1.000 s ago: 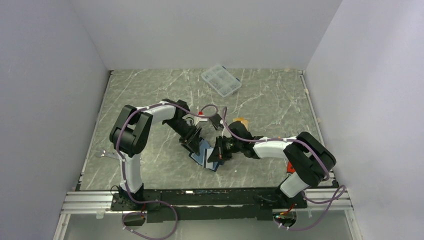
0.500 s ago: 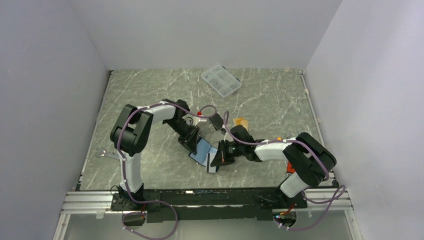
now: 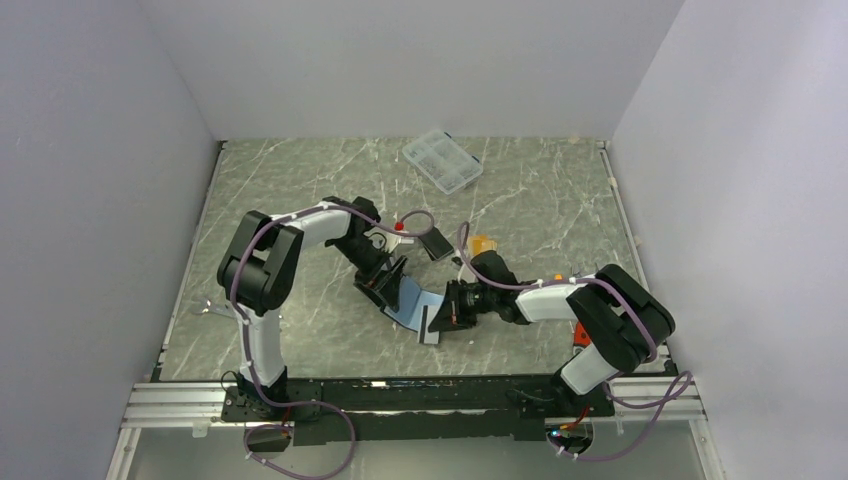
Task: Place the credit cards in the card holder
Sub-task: Turn over the card slot in the card holder.
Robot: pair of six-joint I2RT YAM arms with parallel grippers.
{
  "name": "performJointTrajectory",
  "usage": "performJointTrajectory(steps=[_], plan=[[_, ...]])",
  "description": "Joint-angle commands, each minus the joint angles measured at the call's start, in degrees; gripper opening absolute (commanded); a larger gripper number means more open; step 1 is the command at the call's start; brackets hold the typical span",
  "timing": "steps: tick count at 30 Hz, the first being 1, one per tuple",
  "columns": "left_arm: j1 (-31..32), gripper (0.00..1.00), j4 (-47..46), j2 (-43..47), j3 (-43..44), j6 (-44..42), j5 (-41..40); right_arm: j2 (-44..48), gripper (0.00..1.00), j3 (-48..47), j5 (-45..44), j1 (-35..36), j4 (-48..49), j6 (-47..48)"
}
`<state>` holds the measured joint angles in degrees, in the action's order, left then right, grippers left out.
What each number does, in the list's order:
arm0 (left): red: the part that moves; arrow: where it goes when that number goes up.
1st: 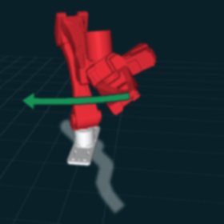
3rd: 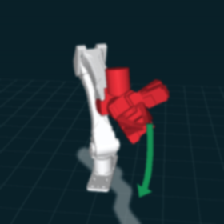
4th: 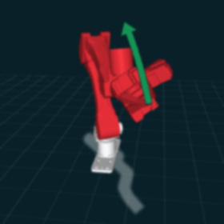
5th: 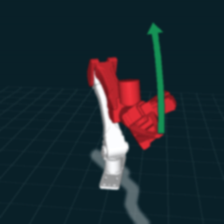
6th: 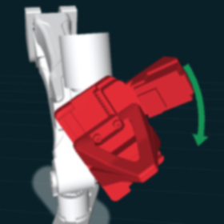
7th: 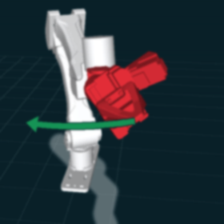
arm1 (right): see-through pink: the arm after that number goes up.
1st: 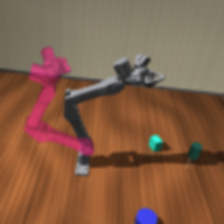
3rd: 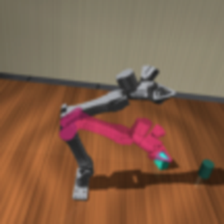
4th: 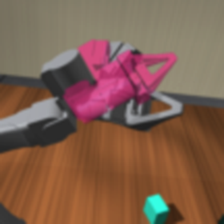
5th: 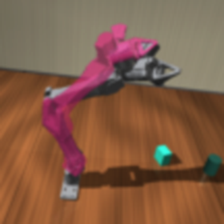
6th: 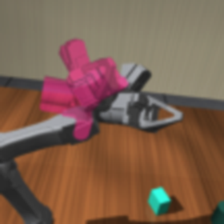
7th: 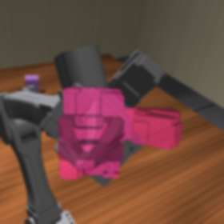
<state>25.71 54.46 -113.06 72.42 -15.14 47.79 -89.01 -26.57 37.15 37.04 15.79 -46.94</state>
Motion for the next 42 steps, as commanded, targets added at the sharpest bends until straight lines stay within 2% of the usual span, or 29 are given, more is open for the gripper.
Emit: performJointTrajectory(steps=[1,8,14,17,25,28,30,32,34,35,36,37,38,39,42], plan=[[0.12,1.00,-1.27,4.98,0.29,-5.69,-2.18,1.77,0.00,0.42,-0.20,-0.94,0.93,0.28],[0.26,1.00,-4.17,8.02,-1.83,-4.17,-6.44,2.66,0.00,-4.96,-0.93,-1.00,-0.71,-0.17],[-0.44,0.99,-3.30,12.03,-2.32,-5.86,-4.49,-1.08,0.00,-9.07,-0.17,0.07,2.81,-2.57],[-0.63,0.99,-1.90,16.05,-1.55,-7.04,-6.20,-3.13,0.00,-10.92,-0.88,1.10,3.23,-2.81],[-4.85,0.99,3.74,31.61,5.97,-7.47,-18.66,-8.68,0.00,-8.81,-2.56,2.40,5.45,-2.56],[-9.02,0.99,9.94,31.54,9.09,-10.02,-16.92,-9.49,0.00,-7.30,-3.39,2.81,6.89,-2.79],[-8.61,0.99,15.39,29.56,11.82,-13.02,-17.26,-9.78,0.00,-6.73,-3.92,2.99,7.15,-2.69],[-7.96,0.99,12.21,32.70,9.61,-13.20,-19.15,-9.98,0.00,-6.34,-4.18,3.13,7.57,-2.84],[-6.17,0.99,3.35,38.22,4.58,-12.81,-22.09,-9.82,0.00,-5.93,-4.27,3.19,7.60,-2.89],[-4.68,0.93,-1.79,41.31,0.03,-12.58,-24.02,-9.40,0.00,-5.65,-4.18,3.26,7.55,-2.90],[-2.24,0.79,-6.05,43.44,-2.88,-12.31,-26.21,-8.85,0.00,-5.61,-4.02,3.26,7.13,-2.67],[0.50,0.58,-8.70,44.60,-5.06,-12.54,-29.07,-8.10,0.00,-5.57,-4.14,3.18,6.09,-2.24],[3.65,0.44,-10.67,44.82,-6.56,-12.03,-32.12,-7.27,0.00,-5.63,-4.37,3.21,5.02,-1.87],[6.36,0.37,-12.04,44.36,-7.64,-11.46,-34.81,-6.05,0.00,-5.66,-4.65,3.18,3.98,-1.50],[10.73,0.32,-13.19,39.90,-7.76,-9.84,-36.81,-1.94,0.00,-5.63,-5.61,3.14,0.89,-0.70]])
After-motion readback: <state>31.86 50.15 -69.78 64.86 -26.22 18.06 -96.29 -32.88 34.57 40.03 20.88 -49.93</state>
